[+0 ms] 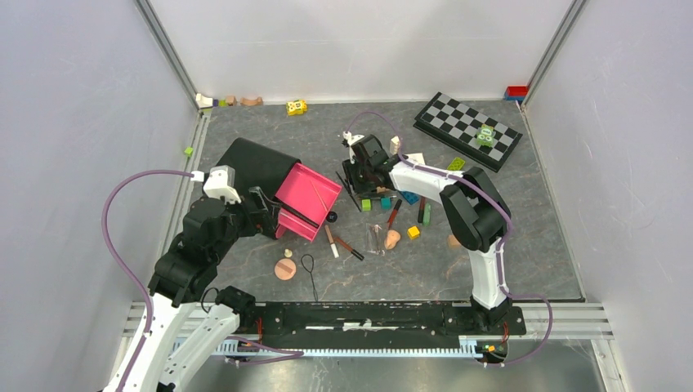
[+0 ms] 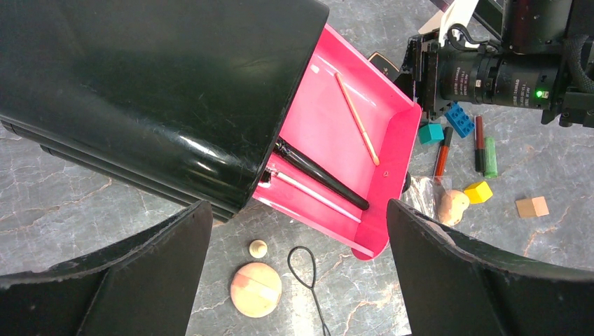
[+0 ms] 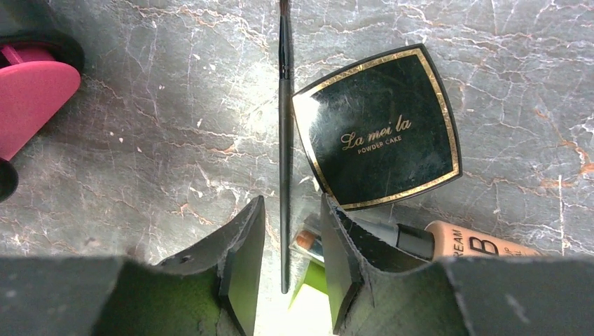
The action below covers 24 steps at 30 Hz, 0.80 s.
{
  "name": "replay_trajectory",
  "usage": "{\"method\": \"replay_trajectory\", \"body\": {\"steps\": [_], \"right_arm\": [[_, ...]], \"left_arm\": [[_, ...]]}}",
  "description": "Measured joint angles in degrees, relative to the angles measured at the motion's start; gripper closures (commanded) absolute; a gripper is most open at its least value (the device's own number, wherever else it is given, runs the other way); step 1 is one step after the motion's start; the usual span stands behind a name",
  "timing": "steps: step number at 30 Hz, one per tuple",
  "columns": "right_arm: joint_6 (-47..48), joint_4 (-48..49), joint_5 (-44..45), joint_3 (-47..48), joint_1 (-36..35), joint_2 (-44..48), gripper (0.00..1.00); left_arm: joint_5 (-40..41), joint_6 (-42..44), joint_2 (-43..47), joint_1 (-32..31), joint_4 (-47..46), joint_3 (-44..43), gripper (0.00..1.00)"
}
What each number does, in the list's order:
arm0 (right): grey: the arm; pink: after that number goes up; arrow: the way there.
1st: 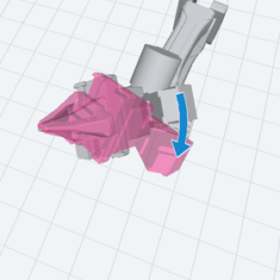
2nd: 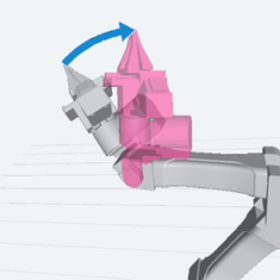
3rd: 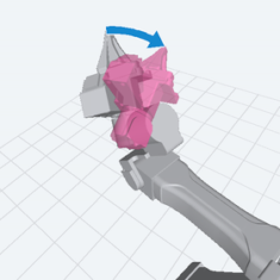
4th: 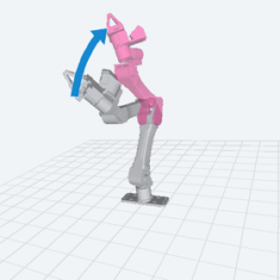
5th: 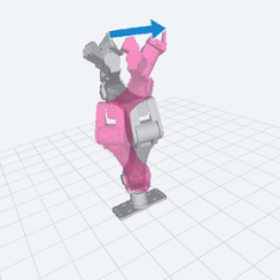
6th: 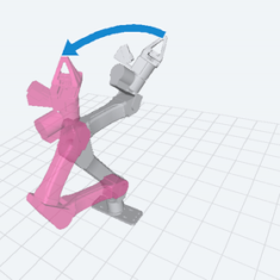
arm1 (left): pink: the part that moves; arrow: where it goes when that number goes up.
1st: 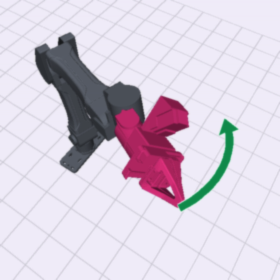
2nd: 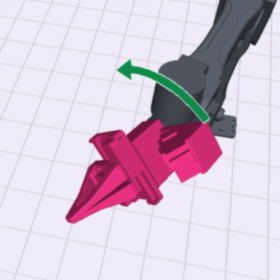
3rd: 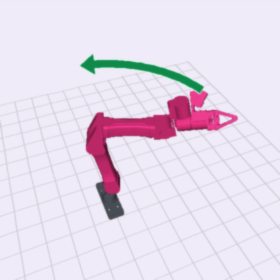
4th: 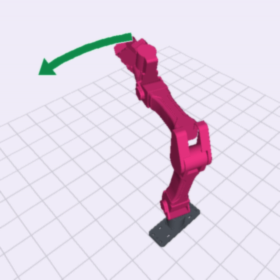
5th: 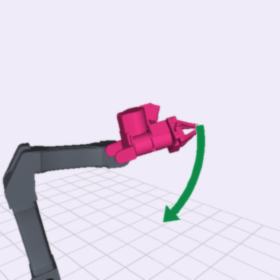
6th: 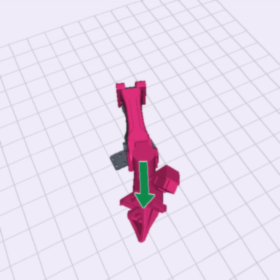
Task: Organize the makeup
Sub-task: Pick up the makeup brush from the center of the board.
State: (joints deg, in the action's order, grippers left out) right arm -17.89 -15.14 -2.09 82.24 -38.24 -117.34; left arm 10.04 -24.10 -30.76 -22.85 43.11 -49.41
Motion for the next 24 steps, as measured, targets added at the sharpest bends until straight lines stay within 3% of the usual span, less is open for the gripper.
{"method": "replay_trajectory", "body": {"steps": [14, 24], "right_arm": [[2.21, -3.45, 1.29, 6.73, -1.66, -5.53, 0.61], [4.22, -8.59, 12.35, 11.02, -3.85, -8.0, 0.84]], "left_arm": [[-0.13, -0.02, 0.0, 0.0, 0.0, 0.0, 0.0], [-0.13, 0.0, 0.0, 0.0, 0.0, 0.0, 0.0]]}}
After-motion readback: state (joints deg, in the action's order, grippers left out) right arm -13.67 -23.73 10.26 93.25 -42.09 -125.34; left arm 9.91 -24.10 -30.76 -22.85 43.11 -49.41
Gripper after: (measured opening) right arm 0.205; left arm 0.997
